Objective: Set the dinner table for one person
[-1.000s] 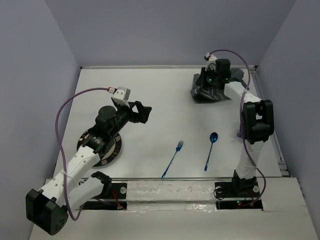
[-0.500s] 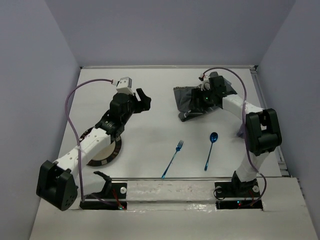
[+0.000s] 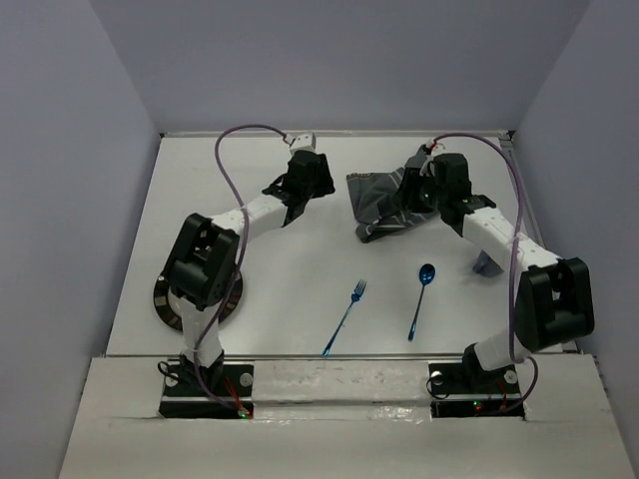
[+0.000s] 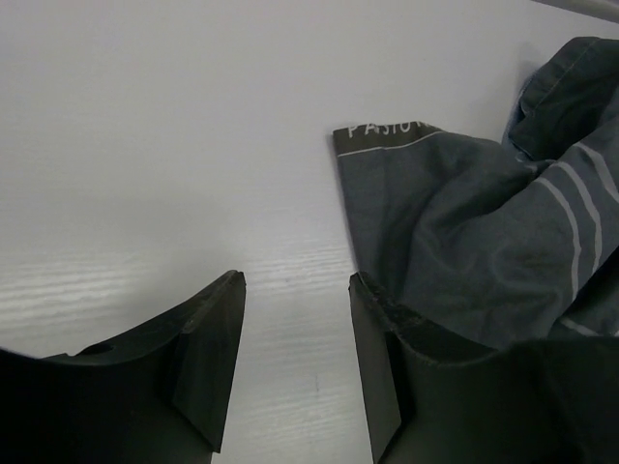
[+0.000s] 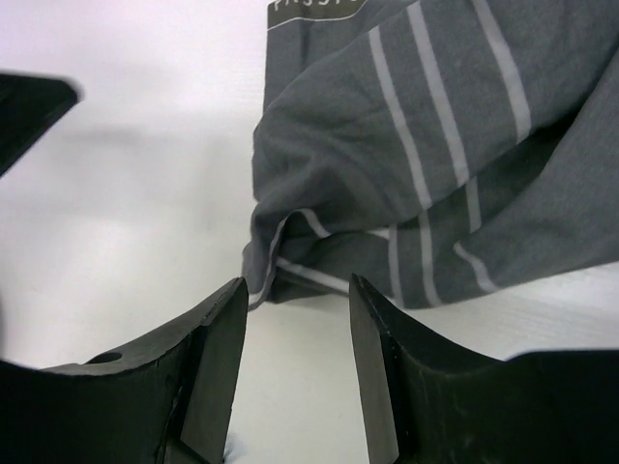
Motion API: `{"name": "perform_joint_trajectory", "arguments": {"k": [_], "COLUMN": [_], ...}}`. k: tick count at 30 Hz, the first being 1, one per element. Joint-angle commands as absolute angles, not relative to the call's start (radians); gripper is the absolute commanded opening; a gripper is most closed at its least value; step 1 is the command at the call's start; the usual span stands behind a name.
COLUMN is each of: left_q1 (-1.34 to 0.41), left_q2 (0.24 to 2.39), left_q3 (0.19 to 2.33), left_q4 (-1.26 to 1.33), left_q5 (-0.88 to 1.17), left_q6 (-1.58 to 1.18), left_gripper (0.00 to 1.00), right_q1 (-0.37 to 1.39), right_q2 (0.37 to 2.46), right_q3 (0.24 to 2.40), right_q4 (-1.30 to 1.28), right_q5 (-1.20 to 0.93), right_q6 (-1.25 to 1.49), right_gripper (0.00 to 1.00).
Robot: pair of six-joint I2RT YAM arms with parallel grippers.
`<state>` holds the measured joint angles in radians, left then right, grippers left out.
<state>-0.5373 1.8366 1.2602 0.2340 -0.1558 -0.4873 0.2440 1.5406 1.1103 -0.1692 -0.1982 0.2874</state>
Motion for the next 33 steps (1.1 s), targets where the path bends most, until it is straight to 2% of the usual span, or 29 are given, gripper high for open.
{"name": "perform_joint_trajectory", "arguments": {"k": [1,8,16,25,33], "left_q1": [-0.584,-0.609,-0.623,-0.624,-0.617], "left_q2": [1.984,2.296,2.623,2.675,2.753], "left_q3": [1.495,1.885,2.398,2.474,2.53], "left_q4": [0.183,0.002,-0.296,-0.365,-0.445], "left_q5": [-0.215,-0.264,-0.314,-0.344,-0.313], "left_q6": [-0.427,-0.385,-0.353,-0.357,-0.371], "left_gripper": [0.58,0.58,0.57,0.53,0.32], "right_q1": [0.27,0.29,0.319,0.328,0.328], "right_q2": [1.416,1.269,1.223,1.212,1.16], "right_q3": [1.049,0.957,0.923,0.919,0.905], "right_q4": [-0.066,-0.028,-0.011,-0.012,-0.012], "right_q5": [-0.192,-0.209,-0.25,-0.244,-0.21], "right_q6": [0.359,0.391,0.402,0.399,0.399], "right_gripper": [0.52,0.51,0.52,0.52,0.53]}}
